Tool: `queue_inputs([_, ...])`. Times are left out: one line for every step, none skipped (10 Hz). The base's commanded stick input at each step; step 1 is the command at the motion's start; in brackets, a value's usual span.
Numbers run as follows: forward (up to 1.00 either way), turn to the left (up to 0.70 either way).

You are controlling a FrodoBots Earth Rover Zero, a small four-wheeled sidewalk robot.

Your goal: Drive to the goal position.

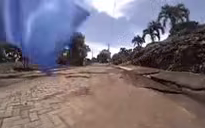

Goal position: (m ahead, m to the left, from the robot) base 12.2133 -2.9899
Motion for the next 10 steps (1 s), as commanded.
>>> queue_inputs([0.7, 0.0])
queue_inputs([0.7, 0.0])
queue_inputs([0.7, 0.0])
queue_inputs([0.7, 0.0])
queue_inputs([0.7, 0.0])
queue_inputs([0.7, 0.0])
queue_inputs([0.7, 0.0])
queue_inputs([0.7, 0.0])
queue_inputs([0.7, 0.0])
queue_inputs([0.7, 0.0])
